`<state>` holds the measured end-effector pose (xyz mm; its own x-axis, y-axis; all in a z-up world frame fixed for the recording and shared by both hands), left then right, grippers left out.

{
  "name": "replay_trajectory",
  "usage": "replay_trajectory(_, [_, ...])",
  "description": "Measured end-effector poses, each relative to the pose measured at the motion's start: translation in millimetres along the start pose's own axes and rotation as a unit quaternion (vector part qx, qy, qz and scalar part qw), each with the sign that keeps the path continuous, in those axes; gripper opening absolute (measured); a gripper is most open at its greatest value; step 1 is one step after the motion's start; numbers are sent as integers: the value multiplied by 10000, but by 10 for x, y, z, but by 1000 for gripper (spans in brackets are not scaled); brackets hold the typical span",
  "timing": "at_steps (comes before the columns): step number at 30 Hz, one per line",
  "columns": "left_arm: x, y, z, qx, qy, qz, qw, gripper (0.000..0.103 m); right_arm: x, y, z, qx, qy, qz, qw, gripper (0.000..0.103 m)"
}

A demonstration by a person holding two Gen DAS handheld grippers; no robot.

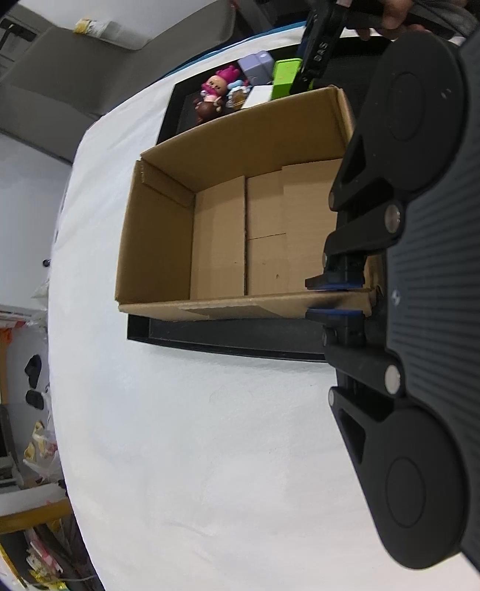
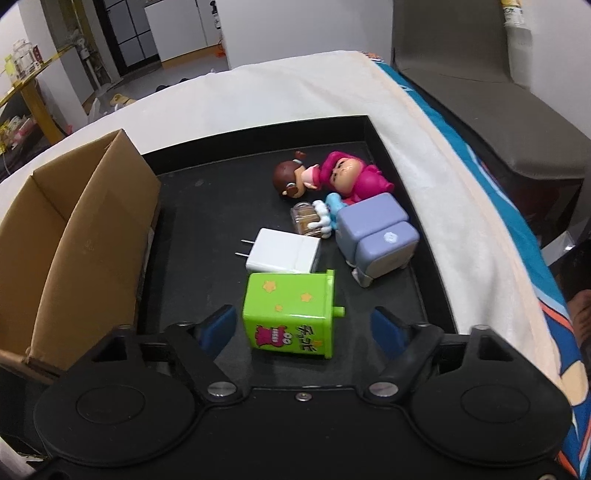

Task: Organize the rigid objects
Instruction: 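Move the right gripper toward the green cube toy while the left gripper grips the box wall, then close the right gripper on the green cube toy and lift it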

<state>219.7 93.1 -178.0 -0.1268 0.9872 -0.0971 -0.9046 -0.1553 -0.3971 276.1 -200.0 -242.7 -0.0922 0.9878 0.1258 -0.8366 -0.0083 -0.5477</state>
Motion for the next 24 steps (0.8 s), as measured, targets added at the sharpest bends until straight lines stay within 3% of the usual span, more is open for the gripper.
replay_trajectory(1, [0, -5, -7, 31, -7, -97, 9999, 9, 18, 9, -25, 30, -12, 66, 10000, 57])
replay_trajectory(8, [-9, -77, -12, 110, -34, -327, 9994, 9, 83, 51, 30, 24, -52, 252, 9997, 56])
replay_trajectory(24, [16, -2, 27, 21, 23, -178, 9998, 9, 272, -245, 518, -561, -548, 190, 9967, 56])
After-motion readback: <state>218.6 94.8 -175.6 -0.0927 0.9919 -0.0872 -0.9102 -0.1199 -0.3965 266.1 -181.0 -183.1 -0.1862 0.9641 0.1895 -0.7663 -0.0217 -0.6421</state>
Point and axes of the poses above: each gripper's, at about its wrist camera, not at the fingertips, and z roughly against the way its jaws point, x to its left, y to its underside, the point moved 7 cm from there along -z, roughly the way its jaws point, and after that the axes turned 3 degrees about -z, right-handed, at the moved point
